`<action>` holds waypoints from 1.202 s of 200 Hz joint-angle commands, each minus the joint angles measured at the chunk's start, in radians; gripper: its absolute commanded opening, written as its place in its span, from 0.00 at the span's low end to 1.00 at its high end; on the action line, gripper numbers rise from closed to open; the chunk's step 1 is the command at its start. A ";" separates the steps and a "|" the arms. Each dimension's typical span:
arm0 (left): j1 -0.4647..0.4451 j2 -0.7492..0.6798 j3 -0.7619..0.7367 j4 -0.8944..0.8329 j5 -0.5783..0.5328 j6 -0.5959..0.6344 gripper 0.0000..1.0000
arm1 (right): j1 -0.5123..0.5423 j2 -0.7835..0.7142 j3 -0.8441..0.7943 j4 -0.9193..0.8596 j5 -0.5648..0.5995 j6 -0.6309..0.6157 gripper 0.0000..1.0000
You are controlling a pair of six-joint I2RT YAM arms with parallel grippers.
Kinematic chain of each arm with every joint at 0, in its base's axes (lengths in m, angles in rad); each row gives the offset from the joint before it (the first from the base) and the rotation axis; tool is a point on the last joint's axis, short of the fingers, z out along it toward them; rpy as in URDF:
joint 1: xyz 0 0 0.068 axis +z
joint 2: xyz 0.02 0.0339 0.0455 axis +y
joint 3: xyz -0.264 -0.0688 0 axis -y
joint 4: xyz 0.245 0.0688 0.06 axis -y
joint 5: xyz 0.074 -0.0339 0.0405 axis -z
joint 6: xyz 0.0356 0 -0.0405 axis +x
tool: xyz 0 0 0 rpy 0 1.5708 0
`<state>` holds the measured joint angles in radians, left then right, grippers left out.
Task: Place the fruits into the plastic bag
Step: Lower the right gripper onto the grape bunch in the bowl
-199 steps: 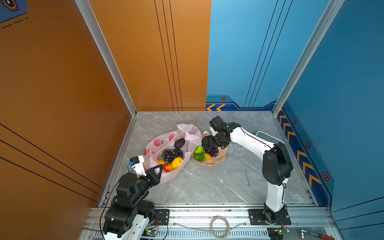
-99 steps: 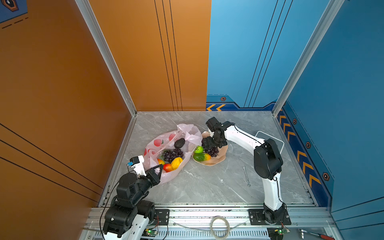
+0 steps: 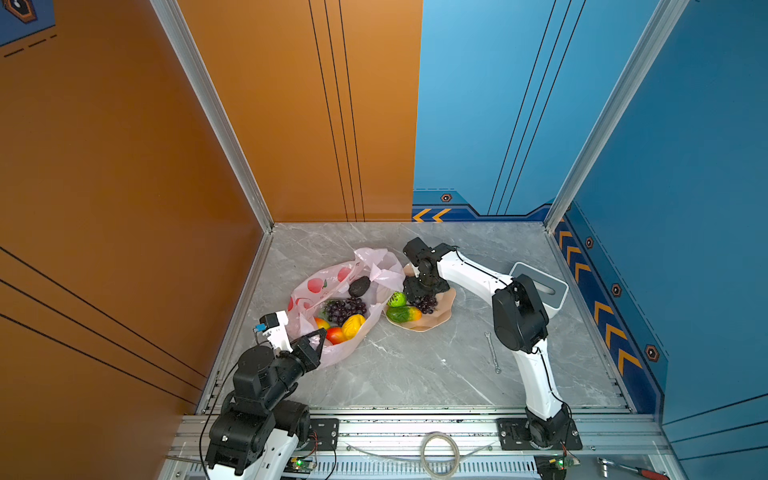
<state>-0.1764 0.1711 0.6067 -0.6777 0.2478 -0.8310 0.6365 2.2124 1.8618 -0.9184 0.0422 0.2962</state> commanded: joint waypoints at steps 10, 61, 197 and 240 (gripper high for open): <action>0.009 0.003 0.010 -0.006 0.020 0.004 0.00 | 0.024 0.061 0.058 -0.078 0.131 -0.042 0.95; 0.009 0.004 0.011 -0.006 0.020 0.006 0.00 | 0.038 0.101 0.078 -0.096 0.168 -0.054 0.95; 0.010 0.006 0.014 -0.008 0.018 0.004 0.00 | 0.037 0.127 0.079 -0.096 0.129 -0.049 0.78; 0.009 0.001 0.011 -0.008 0.019 0.003 0.00 | 0.038 0.101 0.072 -0.094 0.118 -0.042 0.63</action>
<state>-0.1764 0.1711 0.6067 -0.6777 0.2481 -0.8314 0.6735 2.3112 1.9419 -0.9806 0.1616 0.2516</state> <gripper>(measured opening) 0.045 0.659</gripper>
